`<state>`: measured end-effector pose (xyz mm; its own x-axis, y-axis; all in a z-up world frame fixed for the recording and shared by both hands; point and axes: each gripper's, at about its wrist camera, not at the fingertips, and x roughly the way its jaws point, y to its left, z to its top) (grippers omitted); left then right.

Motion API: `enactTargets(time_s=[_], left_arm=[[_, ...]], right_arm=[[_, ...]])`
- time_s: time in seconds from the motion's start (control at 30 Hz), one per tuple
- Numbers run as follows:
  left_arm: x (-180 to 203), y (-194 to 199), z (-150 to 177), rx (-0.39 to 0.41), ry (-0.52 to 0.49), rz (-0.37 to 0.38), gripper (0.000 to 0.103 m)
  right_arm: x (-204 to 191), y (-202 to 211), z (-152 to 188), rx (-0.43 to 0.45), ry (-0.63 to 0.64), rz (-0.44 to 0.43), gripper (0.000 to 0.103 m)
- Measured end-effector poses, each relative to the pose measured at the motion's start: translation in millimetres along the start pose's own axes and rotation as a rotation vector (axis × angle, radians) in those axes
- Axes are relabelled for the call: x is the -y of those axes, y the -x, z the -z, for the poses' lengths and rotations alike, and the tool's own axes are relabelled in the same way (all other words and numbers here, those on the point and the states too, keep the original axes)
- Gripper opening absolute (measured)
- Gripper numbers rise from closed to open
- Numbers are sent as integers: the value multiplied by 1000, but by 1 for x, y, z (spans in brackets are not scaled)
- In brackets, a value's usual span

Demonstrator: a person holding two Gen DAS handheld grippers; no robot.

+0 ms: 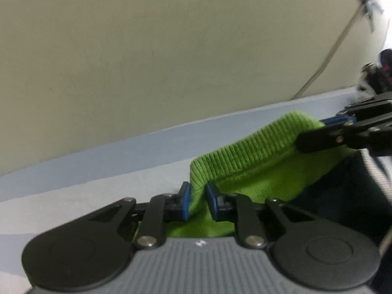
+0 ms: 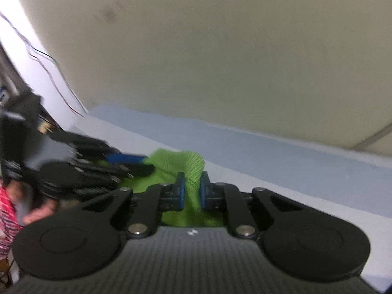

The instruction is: Fold small clothes

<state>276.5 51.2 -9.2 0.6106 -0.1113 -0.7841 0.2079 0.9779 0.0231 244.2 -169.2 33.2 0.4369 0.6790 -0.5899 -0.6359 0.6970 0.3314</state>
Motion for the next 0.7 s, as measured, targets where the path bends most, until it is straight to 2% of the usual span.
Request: enactTargets(time_s=[0.13, 0.3, 0.4, 0.53, 0.6, 0.63, 0.67, 0.7], left_arm=[[19, 69, 24, 136, -13, 17, 15], [45, 156, 95, 255, -43, 41, 15], [58, 194, 144, 291, -40, 58, 16], [68, 215, 211, 260, -18, 109, 20], [71, 216, 238, 221, -3, 124, 31], [71, 210, 246, 205, 15, 120, 52], [66, 210, 253, 202, 44, 119, 66], [57, 212, 257, 207, 86, 119, 69]], right_arm=[[-42, 59, 22, 76, 120, 21, 14], [-102, 125, 86, 140, 281, 56, 14], [-125, 152, 137, 147, 320, 53, 14], [-139, 164, 211, 132, 339, 73, 14], [-137, 153, 228, 113, 310, 75, 14], [-135, 149, 241, 93, 280, 74, 14], [-132, 144, 250, 85, 267, 84, 14], [-131, 142, 252, 110, 273, 96, 15]])
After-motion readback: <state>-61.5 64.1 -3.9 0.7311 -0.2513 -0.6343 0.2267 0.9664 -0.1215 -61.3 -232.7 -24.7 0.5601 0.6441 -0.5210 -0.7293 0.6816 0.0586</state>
